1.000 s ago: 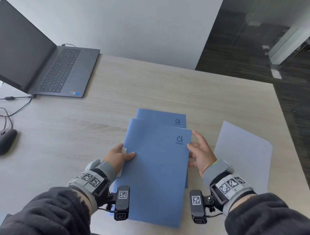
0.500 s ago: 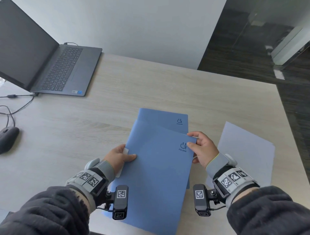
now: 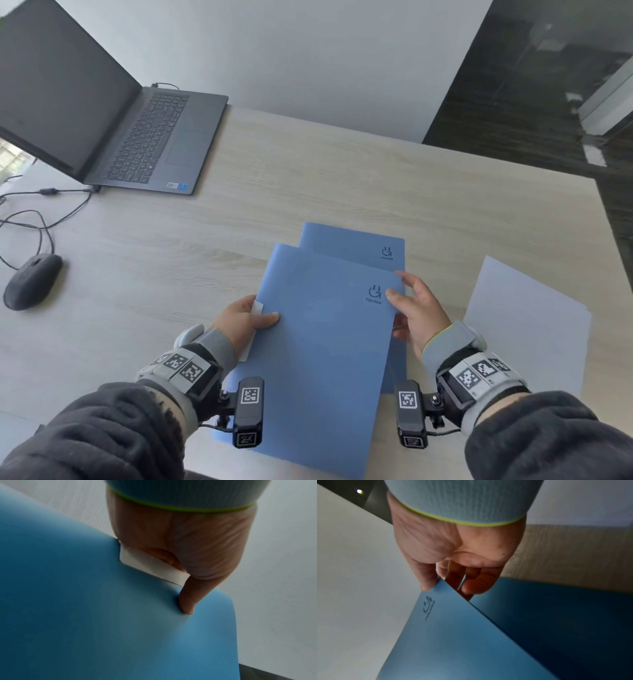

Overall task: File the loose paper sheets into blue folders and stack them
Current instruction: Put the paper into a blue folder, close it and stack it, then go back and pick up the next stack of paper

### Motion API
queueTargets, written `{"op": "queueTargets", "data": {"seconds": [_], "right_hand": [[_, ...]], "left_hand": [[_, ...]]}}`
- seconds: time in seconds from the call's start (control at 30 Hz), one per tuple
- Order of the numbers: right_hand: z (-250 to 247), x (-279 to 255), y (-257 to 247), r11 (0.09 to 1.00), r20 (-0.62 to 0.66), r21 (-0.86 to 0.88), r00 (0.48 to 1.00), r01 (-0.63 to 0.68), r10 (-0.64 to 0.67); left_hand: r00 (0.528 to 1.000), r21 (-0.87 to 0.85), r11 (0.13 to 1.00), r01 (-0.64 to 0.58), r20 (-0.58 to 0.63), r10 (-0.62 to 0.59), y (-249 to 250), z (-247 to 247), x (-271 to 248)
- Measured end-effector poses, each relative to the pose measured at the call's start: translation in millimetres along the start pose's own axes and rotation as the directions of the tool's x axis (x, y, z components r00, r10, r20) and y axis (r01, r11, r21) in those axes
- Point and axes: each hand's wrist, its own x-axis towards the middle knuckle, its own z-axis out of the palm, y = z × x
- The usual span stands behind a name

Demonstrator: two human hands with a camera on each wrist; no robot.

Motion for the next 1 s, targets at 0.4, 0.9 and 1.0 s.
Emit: {"op": "queueTargets", "data": {"seconds": [0.4, 0.9, 1.0], "right_hand": [[130, 19, 18, 0.963, 0.302, -0.226, 0.929, -0.146, 0.212], [175, 40, 11, 0.912, 0.301, -0.395, 0.921, -0.115, 0.247], [154, 35, 7, 0.926, 0.277, -0.353, 0.93, -0.135, 0.241]], "left_hand": [[0.86, 0.552, 0.832, -0.059, -0.395, 0.324, 49, -96, 26], [0.947, 0.968, 0.195, 0.156, -0.203, 0.251, 39, -110, 51], [0.947, 0.969, 0.185, 0.167, -0.21, 0.245, 44, -108, 52]]}}
